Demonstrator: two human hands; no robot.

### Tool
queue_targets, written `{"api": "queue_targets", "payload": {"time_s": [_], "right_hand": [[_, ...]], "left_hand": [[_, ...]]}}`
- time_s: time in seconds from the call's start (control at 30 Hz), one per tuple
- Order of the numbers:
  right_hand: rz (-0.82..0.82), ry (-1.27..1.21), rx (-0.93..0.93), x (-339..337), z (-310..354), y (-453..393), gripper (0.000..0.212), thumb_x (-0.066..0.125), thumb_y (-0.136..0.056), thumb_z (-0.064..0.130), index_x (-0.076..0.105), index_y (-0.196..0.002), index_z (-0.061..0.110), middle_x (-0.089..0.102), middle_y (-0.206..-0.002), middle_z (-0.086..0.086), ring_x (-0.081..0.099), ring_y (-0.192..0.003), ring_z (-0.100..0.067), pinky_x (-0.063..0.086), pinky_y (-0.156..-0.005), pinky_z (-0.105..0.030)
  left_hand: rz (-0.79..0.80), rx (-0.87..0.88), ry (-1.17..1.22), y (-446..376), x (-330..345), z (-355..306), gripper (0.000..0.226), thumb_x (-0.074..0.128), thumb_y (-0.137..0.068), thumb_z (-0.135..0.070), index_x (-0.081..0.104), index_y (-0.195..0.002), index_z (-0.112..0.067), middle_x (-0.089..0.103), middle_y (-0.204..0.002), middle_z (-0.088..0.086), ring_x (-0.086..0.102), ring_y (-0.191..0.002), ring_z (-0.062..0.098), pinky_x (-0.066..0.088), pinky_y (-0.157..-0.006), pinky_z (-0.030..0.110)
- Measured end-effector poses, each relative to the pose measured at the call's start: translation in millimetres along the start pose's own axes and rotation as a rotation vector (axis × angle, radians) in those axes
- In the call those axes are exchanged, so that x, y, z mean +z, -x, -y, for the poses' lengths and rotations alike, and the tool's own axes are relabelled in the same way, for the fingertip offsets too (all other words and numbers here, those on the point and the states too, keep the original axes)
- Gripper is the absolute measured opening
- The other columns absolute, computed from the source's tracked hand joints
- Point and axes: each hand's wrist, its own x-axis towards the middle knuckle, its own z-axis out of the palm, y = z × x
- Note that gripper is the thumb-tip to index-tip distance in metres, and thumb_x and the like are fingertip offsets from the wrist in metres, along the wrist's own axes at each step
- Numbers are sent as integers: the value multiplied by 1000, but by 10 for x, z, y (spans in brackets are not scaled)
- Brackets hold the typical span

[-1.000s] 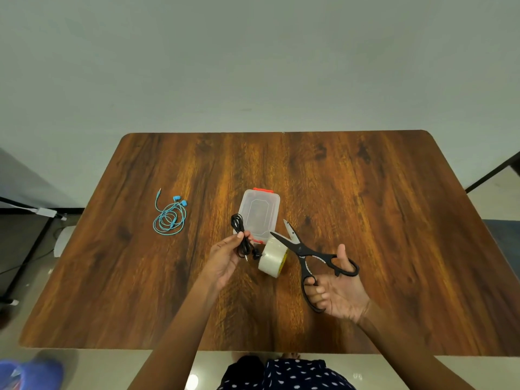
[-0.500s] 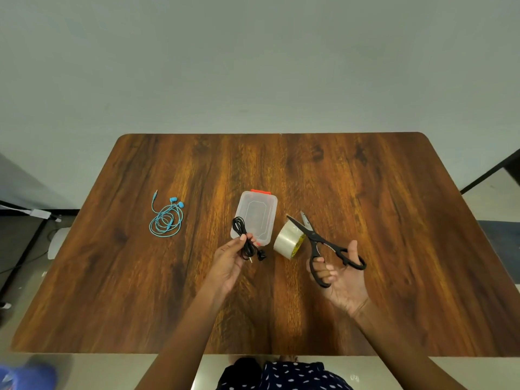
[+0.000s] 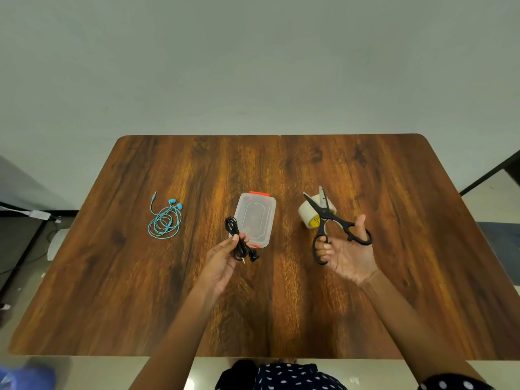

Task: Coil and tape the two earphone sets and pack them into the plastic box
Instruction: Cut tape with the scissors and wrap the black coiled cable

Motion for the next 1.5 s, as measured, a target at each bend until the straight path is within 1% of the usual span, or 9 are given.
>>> {"api": "queue_targets", "payload": {"time_s": [0.07,0.23,0.4,0.5,0.63,0.73,0.93,1.2,1.5], "right_hand": [[21,-33,3,-52,-50,-38,90,49,-59,88,53,-89,4,49,-75,-7,51,-63,-17,51,-63,-28],[39,11,110,-18,-209,-168,88,56,-58,86,54,-91,4,51,-77,-9,51,-66,-19,50,-64,-30],[-76,287,107,125,-281,-249,77,59,-63,78,54,-89,6,53,-76,-8,52,-63,-16,51,-62,-28],[-331,666,-32,257,-299,-293,60,64,-70,65,58,-85,7,57,-71,-8,57,-58,-16,53,-57,-27],[-686,997,-371,253,-246,-341,24,75,-79,27,60,-78,8,64,-66,-11,61,-45,-11,47,-41,-20],[-978,1235,-559,76,-154,-293,15,72,-83,18,61,-75,10,64,-65,-3,61,-45,-4,43,-38,-11],[-1311,1446,-326,-370,-106,-191,28,66,-88,25,65,-88,-3,62,-74,-12,57,-63,-24,40,-51,-33],[-1308,1512,-104,-368,-190,-343,29,53,-95,17,56,-116,-3,62,-110,-20,61,-99,-34,51,-83,-40],[-1273,1748,-15,-378,-159,-331,22,49,-96,10,63,-111,2,65,-103,-16,63,-93,-31,52,-77,-39]], "left_hand": [[1,-4,3,0,-26,1,24,56,-91,-7,79,-81,-9,75,-91,8,72,-87,14,58,-73,24],[-13,-9,-1,13,-48,-10,25,56,-91,-6,79,-81,-7,75,-93,9,72,-88,15,58,-69,23],[-23,5,12,12,-67,-59,27,54,-92,-5,78,-79,-6,75,-88,9,72,-83,14,57,-65,21],[-18,15,11,-3,-76,-69,28,53,-93,-4,78,-80,-5,75,-85,9,72,-81,13,57,-65,21],[-18,4,16,-23,-69,-79,22,53,-93,-3,74,-87,-1,75,-88,11,73,-82,16,58,-67,23],[-20,-2,0,-32,-53,-89,17,54,-92,-4,71,-94,1,75,-90,11,73,-84,16,58,-67,23],[-20,-9,-15,-59,-60,-122,17,55,-92,-6,69,-98,1,75,-91,11,72,-86,15,58,-68,23],[-23,-4,-19,-54,-70,-155,17,53,-93,-5,68,-99,2,75,-88,9,72,-83,14,57,-66,22],[-23,-20,-20,-56,-54,-178,17,53,-93,-4,69,-96,1,75,-88,9,72,-83,14,58,-67,22]]}}
